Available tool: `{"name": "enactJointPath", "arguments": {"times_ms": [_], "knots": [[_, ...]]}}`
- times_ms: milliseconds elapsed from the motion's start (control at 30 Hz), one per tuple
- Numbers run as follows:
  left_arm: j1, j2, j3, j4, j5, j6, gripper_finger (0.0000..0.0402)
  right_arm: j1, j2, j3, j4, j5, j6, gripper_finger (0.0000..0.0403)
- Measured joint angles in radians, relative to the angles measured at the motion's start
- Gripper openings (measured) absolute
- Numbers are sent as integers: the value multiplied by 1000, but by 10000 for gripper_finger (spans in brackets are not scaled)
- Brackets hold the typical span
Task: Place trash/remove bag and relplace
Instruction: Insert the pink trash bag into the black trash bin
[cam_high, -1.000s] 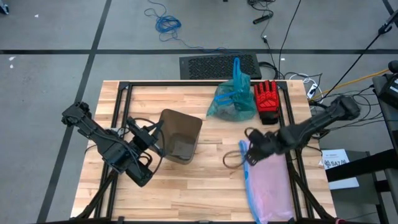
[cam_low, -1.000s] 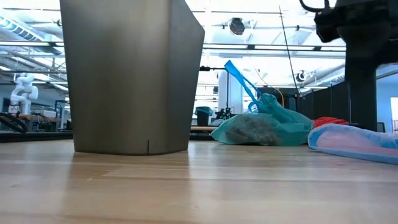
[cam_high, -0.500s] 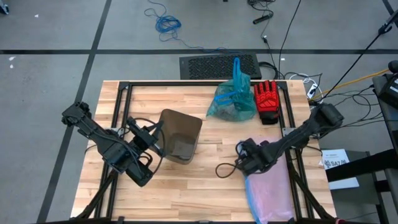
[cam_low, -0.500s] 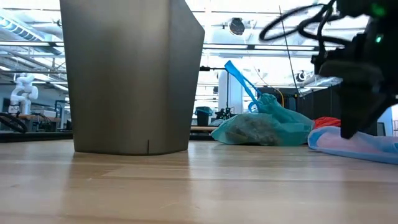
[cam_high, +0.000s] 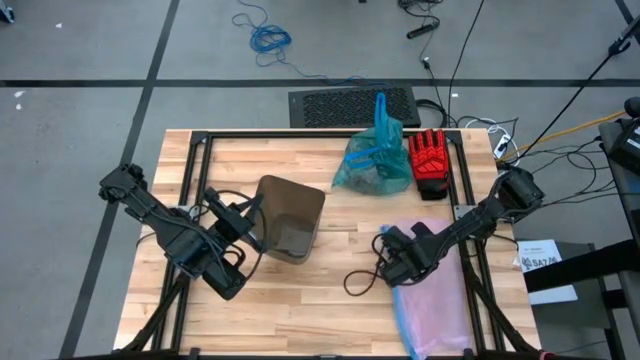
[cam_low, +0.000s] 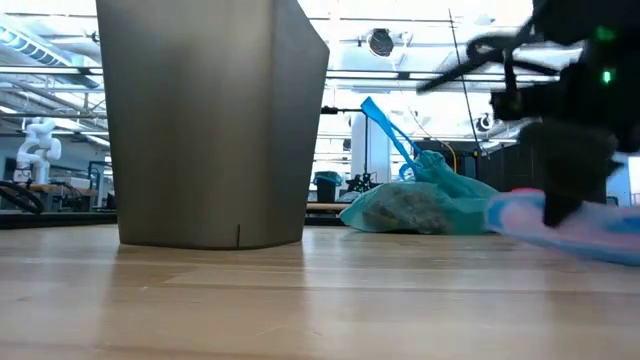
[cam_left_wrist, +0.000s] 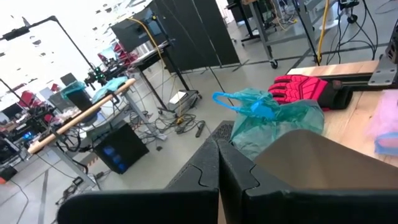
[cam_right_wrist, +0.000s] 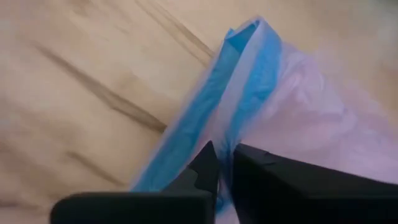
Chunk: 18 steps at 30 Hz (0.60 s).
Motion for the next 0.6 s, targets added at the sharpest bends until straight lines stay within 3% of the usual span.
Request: {"name": "enactJointPath", "arguments": {"times_ms": [133,300,400,600], "knots": [[0,0,0,7,2,57,0,4,0,121,-117,52,-77,3],[1,0,0,10,2,97,0,3,0,336,-294,238,-182,1],[1,0,0,10,16,103,0,-13,0,456,-307,352,-313,0],[1,0,0,23,42,177,0,-48,-1,672,-290,479,-608,0]]}}
